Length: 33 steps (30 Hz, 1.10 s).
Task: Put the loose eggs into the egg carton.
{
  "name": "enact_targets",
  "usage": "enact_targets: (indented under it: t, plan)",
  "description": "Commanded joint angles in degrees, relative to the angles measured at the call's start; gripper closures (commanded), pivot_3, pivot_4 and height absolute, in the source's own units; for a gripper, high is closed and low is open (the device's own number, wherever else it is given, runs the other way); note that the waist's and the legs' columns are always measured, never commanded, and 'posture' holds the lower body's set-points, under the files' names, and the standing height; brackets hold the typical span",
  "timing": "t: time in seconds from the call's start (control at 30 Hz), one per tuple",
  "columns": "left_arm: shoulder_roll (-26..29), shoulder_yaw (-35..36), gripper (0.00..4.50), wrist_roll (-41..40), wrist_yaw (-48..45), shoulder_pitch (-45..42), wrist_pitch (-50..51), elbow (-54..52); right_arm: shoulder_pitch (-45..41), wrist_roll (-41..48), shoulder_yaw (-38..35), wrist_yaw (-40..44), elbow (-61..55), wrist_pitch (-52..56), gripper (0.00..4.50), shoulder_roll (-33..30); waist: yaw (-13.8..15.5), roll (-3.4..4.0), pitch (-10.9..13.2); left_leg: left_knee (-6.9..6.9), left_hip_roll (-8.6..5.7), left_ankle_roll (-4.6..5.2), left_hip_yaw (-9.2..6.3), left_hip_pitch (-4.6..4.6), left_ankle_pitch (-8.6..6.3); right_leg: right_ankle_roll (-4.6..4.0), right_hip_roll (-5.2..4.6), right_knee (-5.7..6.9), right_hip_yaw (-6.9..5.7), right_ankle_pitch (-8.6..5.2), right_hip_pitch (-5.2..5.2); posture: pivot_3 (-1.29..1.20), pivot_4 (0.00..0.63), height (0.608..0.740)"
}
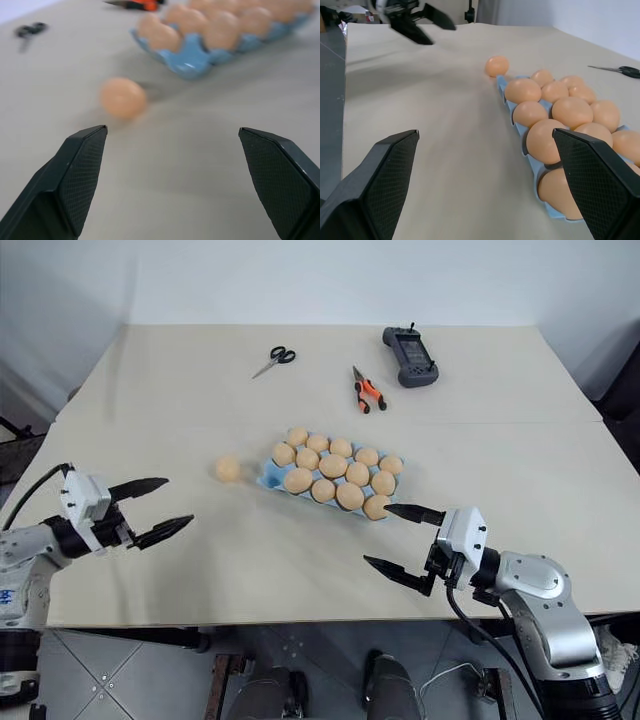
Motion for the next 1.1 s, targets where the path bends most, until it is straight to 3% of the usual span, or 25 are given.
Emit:
enact_targets:
  t: [0.03,0.23,0.43,0.6,0.7,0.87,1.1]
  plan:
    - [-1.7,-0.3,0.02,1.6,6.2,-5.0,1.7,3.0,-1.3,0.7,-1.0,0.6,0.0,-0.5,0.00,-0.6,0.0,-0.01,0.0,0.00,0.00,0.00,0.01,-0.01,0.00,0.00,0.01,-0.01,0.00,0.00,0.00,0.00,0.150,0.740]
    - [-8.9,-6.5,0.02,8.4,12.0,-18.1,-1.9,18.5,-2.7,0.4,-0.4,0.8,0.5,-0.1,0.00,-0.4,0.3,-0.07,0.0,0.00,-0.09,0.03,0.03,-0.01,0.04,0.07,0.01,-0.02,-0.02,0.04,0.04,0.00,0.150,0.740]
    - [-12.6,-9.3,0.02,12.8,16.5,-27.4,-4.8,34.1,-2.6,0.4,-0.1,0.1,-0.7,0.4,0.00,0.0,-0.2,-0.10,0.0,-0.01,-0.14,-0.01,0.28,-0.02,0.01,0.08,0.13,-0.06,-0.09,0.05,-0.04,0.00,0.150,0.740]
    - [-13.9,-10.5,0.02,14.9,17.5,-31.0,-6.9,41.1,-1.5,0.3,-0.1,-0.6,-1.8,0.6,0.00,0.2,-0.1,-0.12,-0.1,0.00,-0.10,0.00,0.32,-0.02,0.01,0.09,0.11,-0.08,-0.07,0.05,-0.02,0.00,0.150,0.740]
    - [-14.0,-10.6,0.57,15.2,16.2,-31.0,-7.1,41.6,-1.1,0.4,-0.2,-1.3,-2.4,0.8,0.00,0.4,-0.1,-0.13,-0.1,0.00,-0.07,0.02,0.31,-0.02,0.01,0.09,0.07,-0.09,-0.06,0.05,-0.03,0.00,0.150,0.740]
    - [-14.1,-9.2,2.04,12.9,11.8,-30.7,-9.4,39.1,-0.7,0.2,0.0,-1.9,-2.8,0.8,0.00,0.8,-0.1,-0.13,-0.1,0.00,-0.04,0.02,0.30,0.00,0.02,0.09,0.07,-0.05,-0.05,0.05,-0.03,0.00,0.150,0.740]
    - [-16.3,-11.4,2.13,10.9,3.7,-31.4,-9.5,30.0,-0.6,0.0,0.2,-2.2,-2.7,0.6,0.00,1.0,0.0,-0.13,-0.1,0.01,-0.05,0.03,0.31,-0.02,0.02,0.09,0.06,-0.06,-0.06,0.05,-0.02,0.00,0.150,0.740]
